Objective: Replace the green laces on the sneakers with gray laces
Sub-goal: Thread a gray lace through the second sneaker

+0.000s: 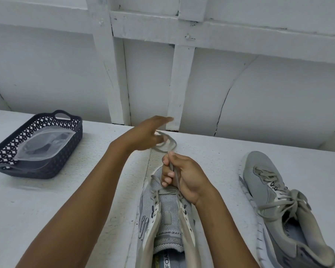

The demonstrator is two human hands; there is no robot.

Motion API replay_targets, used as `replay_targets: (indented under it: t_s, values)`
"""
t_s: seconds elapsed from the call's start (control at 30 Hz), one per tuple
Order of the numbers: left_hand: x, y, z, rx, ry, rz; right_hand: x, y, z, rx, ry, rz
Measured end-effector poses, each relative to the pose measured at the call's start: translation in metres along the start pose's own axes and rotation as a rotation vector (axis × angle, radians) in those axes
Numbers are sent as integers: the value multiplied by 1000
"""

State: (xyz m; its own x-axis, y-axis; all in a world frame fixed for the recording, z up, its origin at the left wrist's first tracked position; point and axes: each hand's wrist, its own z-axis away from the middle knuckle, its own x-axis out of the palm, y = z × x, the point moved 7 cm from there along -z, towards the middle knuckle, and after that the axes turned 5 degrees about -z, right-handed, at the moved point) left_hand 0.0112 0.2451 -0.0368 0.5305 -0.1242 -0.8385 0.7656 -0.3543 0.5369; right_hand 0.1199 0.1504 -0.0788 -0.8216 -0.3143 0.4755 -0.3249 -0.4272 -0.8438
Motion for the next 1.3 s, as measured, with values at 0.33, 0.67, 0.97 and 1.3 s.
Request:
replay_targets:
  t_s: [0.33, 0.67, 0.97, 1.3]
  values:
    - [-2, 23, 25, 155, -134, 53, 0, 0, 0, 2, 5, -8]
    - [-17, 13, 17, 235, 336, -97, -1, 0, 2, 18, 27, -32]
    - [-17, 11, 18, 207, 495, -168, -1, -2, 2, -3, 18, 18]
    - [-8, 3, 15, 92, 283, 5, 2, -3, 5, 7, 17, 24]
